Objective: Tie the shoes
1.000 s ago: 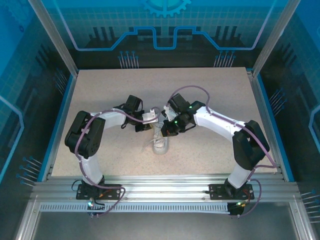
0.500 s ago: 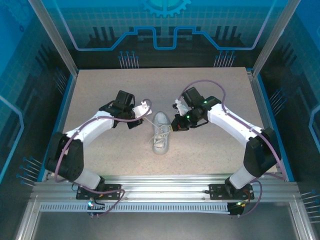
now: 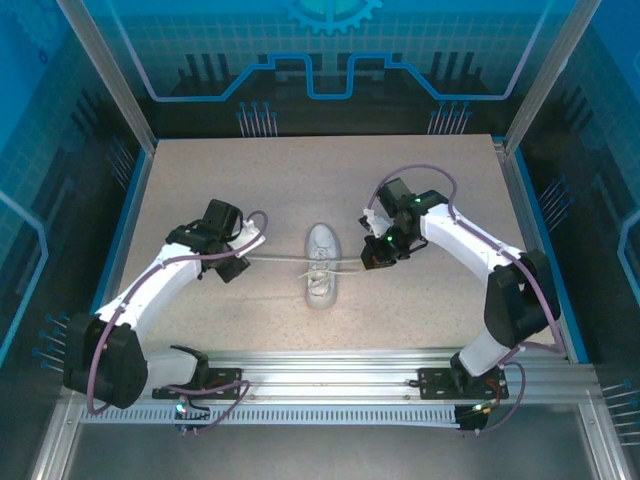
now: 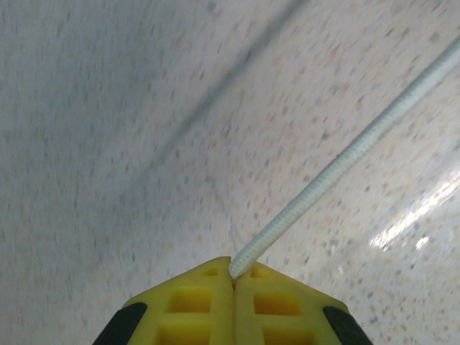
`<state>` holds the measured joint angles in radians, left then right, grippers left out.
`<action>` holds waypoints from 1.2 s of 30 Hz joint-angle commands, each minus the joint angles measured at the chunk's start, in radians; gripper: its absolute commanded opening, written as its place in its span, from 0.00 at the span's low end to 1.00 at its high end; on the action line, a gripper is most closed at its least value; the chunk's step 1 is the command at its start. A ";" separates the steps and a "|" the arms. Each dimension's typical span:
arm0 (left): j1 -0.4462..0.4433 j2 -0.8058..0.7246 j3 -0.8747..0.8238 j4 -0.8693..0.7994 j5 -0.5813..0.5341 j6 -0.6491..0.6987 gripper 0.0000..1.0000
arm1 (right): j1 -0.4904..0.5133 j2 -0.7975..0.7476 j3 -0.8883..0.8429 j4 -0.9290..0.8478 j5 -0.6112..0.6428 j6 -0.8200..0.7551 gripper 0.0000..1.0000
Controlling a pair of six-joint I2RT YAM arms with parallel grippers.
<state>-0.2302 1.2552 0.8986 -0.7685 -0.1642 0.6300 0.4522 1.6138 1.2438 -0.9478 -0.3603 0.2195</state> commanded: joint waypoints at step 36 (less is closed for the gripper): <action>0.229 0.210 0.019 -0.235 -0.239 -0.255 0.00 | 0.058 0.229 0.099 -0.182 0.457 -0.186 0.00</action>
<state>-0.0395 1.4578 0.8963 -0.9565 -0.3553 0.4160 0.5076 1.8381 1.3373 -1.0904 0.0353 0.0322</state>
